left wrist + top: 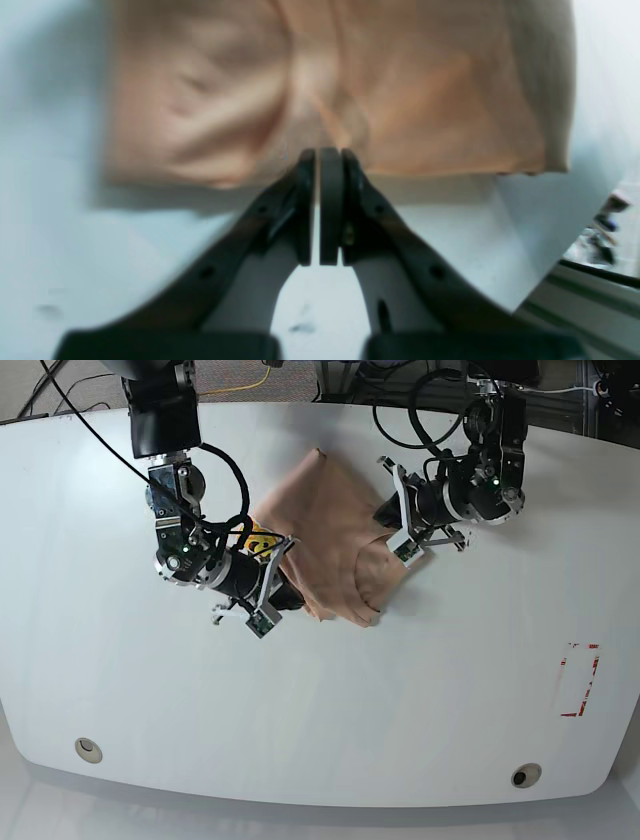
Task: Layout the t-shirt on the table in an organized manner, then fold the t-shirt properly
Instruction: 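Grasp the folded bundle's sides with both grippers and rotate it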
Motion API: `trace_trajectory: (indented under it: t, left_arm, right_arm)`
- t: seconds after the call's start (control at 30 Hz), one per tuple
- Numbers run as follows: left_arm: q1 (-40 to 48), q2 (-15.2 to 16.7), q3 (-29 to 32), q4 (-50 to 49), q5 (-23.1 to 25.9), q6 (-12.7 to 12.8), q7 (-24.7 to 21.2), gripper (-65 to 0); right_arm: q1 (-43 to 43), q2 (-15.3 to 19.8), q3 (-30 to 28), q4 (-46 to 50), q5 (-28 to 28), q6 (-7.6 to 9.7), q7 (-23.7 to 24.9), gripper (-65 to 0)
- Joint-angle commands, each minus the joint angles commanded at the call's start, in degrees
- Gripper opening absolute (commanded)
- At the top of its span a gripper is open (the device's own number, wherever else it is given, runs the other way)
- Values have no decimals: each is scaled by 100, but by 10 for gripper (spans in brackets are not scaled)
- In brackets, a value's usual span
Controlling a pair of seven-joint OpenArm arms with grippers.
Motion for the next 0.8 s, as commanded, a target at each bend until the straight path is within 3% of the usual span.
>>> trace_trajectory:
  t: [0.17, 0.43, 0.63, 0.8]
  left_arm:
    - [-220, -26, 9, -545, 0, 0, -264, -650]
    - [-1160, -35, 9, -1565, 9, 0, -273, -650]
    - [-1582, -35, 9, -1758, 9, 0, -273, -650]
    - [-1653, -44, 9, -1618, 0, 0, -255, -650]
  right_arm:
    - [-387, 35, 26, 185, 0, 0, 62, -647]
    - [-1310, 53, 35, 1037, 0, 0, 26, -647]
    - [-1749, 0, 18, 1486, 0, 0, -97, -647]
    - [-1820, -202, 26, 1688, -44, -171, -273, -647]
